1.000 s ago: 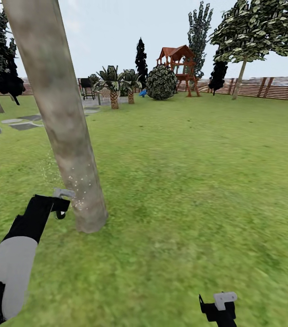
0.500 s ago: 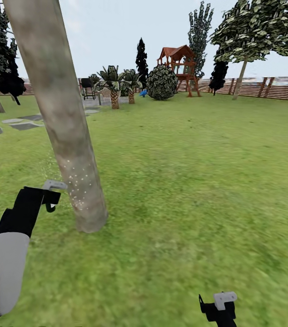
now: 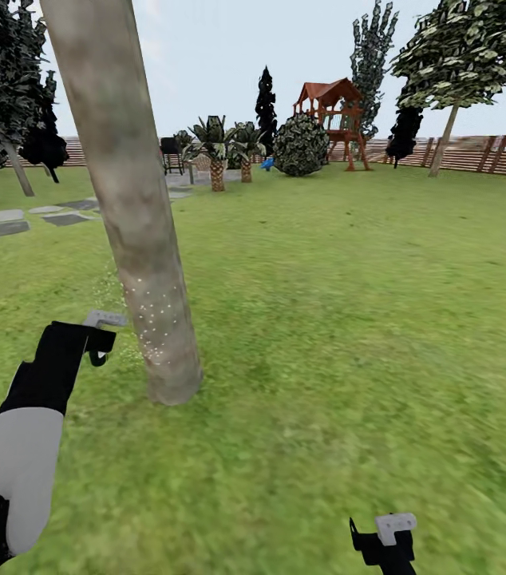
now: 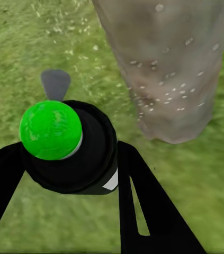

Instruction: In the garden, pick up the pesticide atomizer on the floor and spray pesticide onto both trees until each tree trunk is fully covered.

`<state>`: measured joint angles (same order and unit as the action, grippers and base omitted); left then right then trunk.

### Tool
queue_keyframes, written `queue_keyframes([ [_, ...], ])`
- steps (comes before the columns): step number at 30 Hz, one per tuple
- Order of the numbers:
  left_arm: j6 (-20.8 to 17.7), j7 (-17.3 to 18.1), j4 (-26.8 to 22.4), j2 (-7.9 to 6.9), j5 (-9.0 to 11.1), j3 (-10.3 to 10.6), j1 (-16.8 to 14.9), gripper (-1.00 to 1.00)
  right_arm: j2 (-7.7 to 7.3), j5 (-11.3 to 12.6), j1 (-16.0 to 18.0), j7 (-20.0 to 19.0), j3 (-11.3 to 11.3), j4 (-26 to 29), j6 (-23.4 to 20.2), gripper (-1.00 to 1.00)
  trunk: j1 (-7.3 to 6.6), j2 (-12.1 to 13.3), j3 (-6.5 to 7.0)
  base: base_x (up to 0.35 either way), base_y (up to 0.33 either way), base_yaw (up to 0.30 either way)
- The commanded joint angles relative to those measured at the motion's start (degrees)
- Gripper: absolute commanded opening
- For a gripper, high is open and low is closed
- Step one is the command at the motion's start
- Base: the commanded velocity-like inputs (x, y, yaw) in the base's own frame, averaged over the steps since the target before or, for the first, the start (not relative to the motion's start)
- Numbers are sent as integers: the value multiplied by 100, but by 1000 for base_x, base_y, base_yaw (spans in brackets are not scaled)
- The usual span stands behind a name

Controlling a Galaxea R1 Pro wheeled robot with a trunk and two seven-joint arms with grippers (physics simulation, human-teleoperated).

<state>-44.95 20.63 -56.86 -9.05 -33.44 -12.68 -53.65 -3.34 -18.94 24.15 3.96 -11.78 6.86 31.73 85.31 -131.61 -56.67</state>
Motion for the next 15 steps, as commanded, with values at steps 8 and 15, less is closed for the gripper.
queue_keyframes([
  [8,-23,2,-9,-57,44,28,30,-100,0,-5,1,0,0,0,0,100,0,0,0,93,-136,0],
  [15,-22,-6,-10,-53,61,-23,30,-100,0,-3,2,0,0,0,0,100,0,0,0,90,-251,0],
])
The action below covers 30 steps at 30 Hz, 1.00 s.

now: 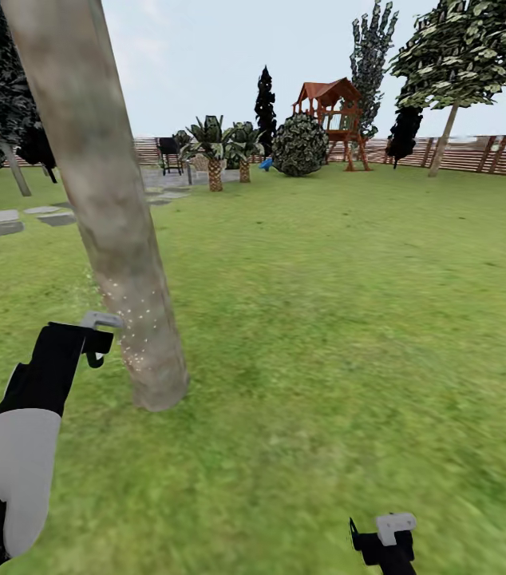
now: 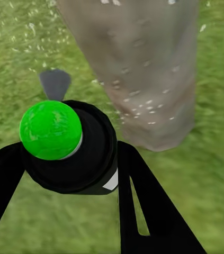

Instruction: In the garden, pick up the pesticide atomizer on the floor and spray pesticide onto both trees until each tree trunk is fully covered.

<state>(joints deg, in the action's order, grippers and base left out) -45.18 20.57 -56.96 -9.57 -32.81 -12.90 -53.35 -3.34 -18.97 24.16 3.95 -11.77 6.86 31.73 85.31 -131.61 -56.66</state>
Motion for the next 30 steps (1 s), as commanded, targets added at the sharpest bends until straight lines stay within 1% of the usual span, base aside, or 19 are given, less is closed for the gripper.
queue_keyframes([
  [1,1,0,-5,0,1,-1,0,-100,0,0,0,0,0,0,0,100,0,0,0,5,-272,0],
  [10,18,-3,-8,-11,-6,-8,0,-100,0,-1,-1,0,0,0,0,100,0,0,0,8,-273,0],
  [16,10,-10,-35,-2,-6,-9,0,-100,1,0,-1,0,0,0,0,100,0,0,0,152,-251,14],
  [21,0,-9,-228,-1,-29,-2,0,-100,7,-1,0,0,0,0,0,100,0,0,0,168,-248,221],
  [30,3,-45,-163,-20,-49,0,35,-100,8,0,-1,-2,0,0,0,100,0,0,0,152,-247,277],
])
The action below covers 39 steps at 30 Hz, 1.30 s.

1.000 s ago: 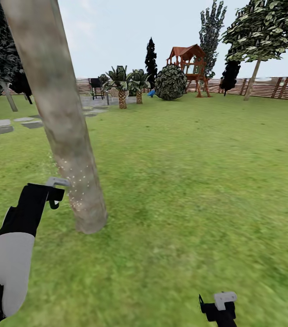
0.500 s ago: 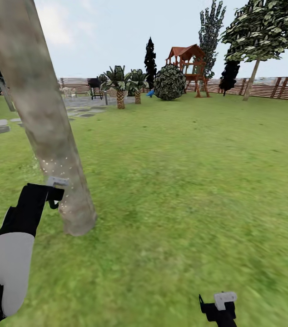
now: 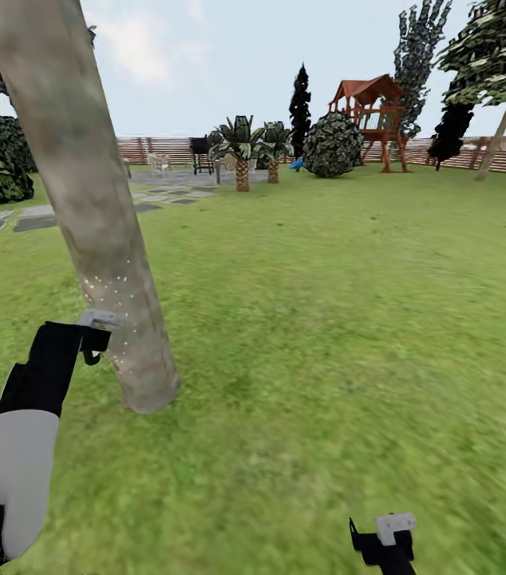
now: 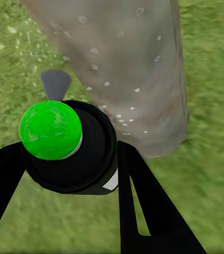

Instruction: In the garden, pick up the pesticide atomizer on the floor and spray pesticide onto both trees until each tree trunk is fully covered.

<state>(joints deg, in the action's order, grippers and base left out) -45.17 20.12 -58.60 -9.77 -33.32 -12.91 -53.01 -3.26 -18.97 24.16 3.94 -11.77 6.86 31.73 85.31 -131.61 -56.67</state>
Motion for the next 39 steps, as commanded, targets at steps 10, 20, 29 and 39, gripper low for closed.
queue_keyframes([
  [10,-1,-25,19,-9,1,-1,106,-100,-8,-2,0,-7,0,0,0,100,0,0,0,149,-248,21],
  [20,-10,-25,24,-35,-16,-18,106,-100,-8,2,-3,10,0,0,3,100,0,0,0,24,-269,50],
  [29,5,-41,32,-232,-8,-140,640,-100,-6,1,0,10,0,0,1,100,0,0,0,77,-264,273],
  [39,11,-60,212,5,3,-192,947,-100,-6,6,0,2,0,0,0,100,0,0,0,239,-187,66],
])
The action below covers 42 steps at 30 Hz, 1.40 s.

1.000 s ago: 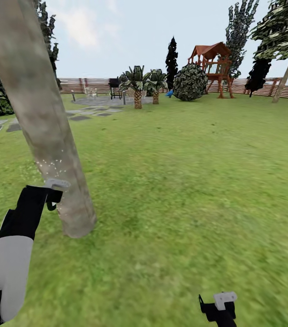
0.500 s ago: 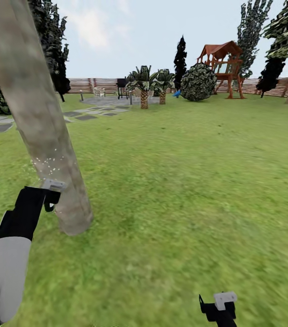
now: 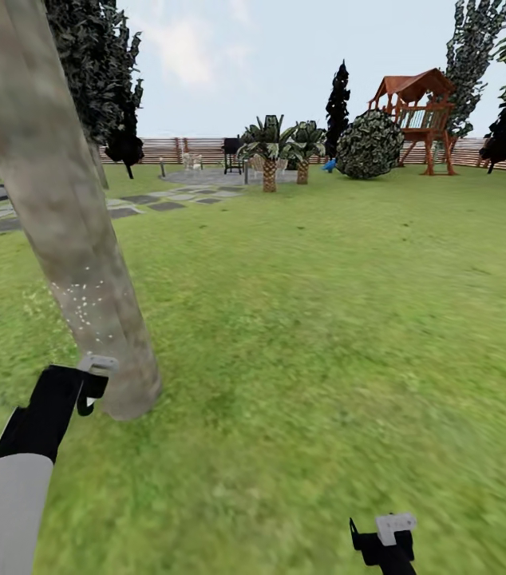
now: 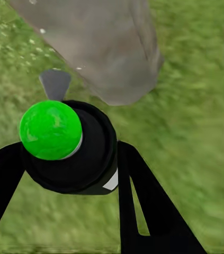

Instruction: In the garden, pick up the pesticide atomizer on the floor and spray pesticide onto both trees until each tree trunk is fully covered.

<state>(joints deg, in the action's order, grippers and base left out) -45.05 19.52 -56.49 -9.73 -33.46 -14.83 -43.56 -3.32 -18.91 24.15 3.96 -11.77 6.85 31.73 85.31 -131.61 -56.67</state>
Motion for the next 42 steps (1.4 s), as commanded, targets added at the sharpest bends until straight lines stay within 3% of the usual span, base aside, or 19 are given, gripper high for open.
queue_keyframes([
  [1,7,-34,38,-22,15,-44,72,-100,2,1,0,0,-1,0,2,100,0,0,1,233,-131,1],
  [4,43,-327,75,-51,26,-167,472,-100,3,-1,1,0,-1,0,1,100,0,0,1,79,-32,30],
  [6,52,-413,136,25,68,-188,521,-100,7,-4,1,0,-1,0,0,100,0,0,1,2,-1,258],
  [10,111,-1096,409,93,661,-315,524,-100,7,-1,2,0,-1,0,3,100,0,0,1,0,0,275],
  [11,318,-1252,578,90,884,-412,524,-100,7,-3,1,0,-1,0,1,100,0,0,1,0,0,255],
  [12,789,-1358,903,87,1039,-476,524,-100,7,-4,0,0,-1,0,0,100,0,0,1,0,0,140],
  [13,1152,-1399,1176,86,1088,-502,524,-100,7,-2,1,0,-1,0,0,100,0,0,1,0,0,72],
  [16,1659,-1545,1711,97,1144,-555,524,-100,7,-2,2,0,-1,0,0,100,0,0,1,0,0,24],
  [18,1767,-1929,1892,109,1180,-560,521,-100,2,-1,1,0,-1,0,1,100,0,0,1,0,0,3],
  [20,1835,-2025,1922,105,1184,-551,523,-100,2,-5,0,0,-1,0,1,100,0,0,1,0,0,0],
  [36,1894,-2233,1905,94,1171,-556,523,-100,7,-7,1,5,-1,0,0,100,0,0,1,189,-138,0],
  [42,1895,-2303,1949,110,1240,-556,524,-100,7,-7,1,1,-1,0,0,100,0,0,1,129,-236,196],
])
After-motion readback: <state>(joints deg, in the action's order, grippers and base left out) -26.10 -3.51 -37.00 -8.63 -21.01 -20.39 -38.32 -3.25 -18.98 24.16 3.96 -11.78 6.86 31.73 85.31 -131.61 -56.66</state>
